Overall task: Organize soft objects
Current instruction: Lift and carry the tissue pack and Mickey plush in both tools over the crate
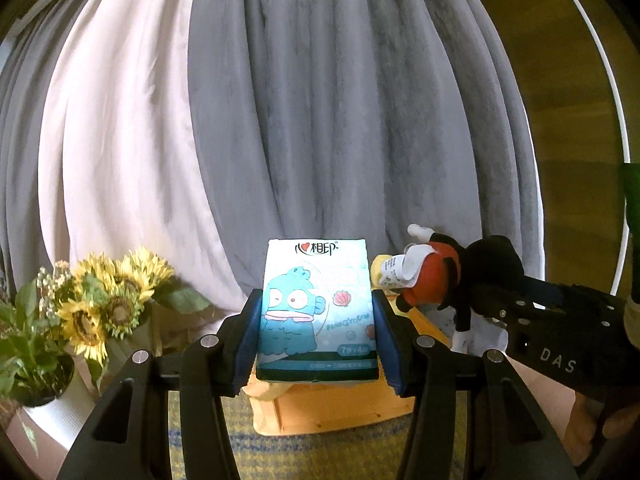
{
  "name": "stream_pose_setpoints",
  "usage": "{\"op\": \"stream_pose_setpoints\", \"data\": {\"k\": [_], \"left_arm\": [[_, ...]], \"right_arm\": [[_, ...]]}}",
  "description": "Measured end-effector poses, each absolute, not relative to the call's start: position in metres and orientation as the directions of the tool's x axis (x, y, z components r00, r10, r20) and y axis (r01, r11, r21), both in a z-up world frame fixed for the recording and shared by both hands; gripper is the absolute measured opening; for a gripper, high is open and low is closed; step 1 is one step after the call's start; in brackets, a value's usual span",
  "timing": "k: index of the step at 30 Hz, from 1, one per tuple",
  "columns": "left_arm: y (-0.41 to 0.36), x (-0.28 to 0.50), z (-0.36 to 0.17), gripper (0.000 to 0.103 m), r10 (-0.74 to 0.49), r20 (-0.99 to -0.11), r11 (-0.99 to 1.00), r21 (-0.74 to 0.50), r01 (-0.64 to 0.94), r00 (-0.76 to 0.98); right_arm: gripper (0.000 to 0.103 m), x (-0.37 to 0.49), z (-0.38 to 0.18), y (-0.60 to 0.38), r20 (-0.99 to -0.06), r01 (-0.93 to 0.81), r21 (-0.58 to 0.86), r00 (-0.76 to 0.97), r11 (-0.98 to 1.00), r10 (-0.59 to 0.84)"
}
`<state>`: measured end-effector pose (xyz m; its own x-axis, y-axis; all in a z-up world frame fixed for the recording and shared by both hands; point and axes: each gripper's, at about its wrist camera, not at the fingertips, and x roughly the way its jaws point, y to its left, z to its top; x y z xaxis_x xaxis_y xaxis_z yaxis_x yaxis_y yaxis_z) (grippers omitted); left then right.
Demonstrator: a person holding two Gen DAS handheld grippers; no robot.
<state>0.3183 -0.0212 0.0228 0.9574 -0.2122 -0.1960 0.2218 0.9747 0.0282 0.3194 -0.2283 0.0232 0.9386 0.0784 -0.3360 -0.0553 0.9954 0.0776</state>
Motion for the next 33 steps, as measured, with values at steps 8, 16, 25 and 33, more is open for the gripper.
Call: {"op": "stream_pose_setpoints", "data": {"k": [8,16,25,33], "left_arm": [[-0.023,0.338,0.035,0.051,-0.202,-0.158,0.976,0.047,0.211,0.967],[-0.025,0.375,0.035,0.051,-0.191,-0.176,0.977,0.063,0.205,0.966],[-0.038,0.423,0.03,0.051,-0.156,-0.224,0.974,0.125,0.187,0.962],[-0.046,0.471,0.016,0.051,-0.158,-0.328,0.965,0.148,0.215,0.931]], "right_arm": [[0.054,0.34,0.031,-0.226,-0.311,-0.071,0.074,0.946,0.995,0.09],[0.054,0.371,0.031,-0.225,-0.316,-0.071,0.066,0.945,0.995,0.088],[0.054,0.421,0.026,-0.223,-0.381,-0.068,0.04,0.921,0.997,0.078],[0.054,0.476,0.011,-0.227,-0.508,-0.097,0.059,0.854,0.994,0.114]]}}
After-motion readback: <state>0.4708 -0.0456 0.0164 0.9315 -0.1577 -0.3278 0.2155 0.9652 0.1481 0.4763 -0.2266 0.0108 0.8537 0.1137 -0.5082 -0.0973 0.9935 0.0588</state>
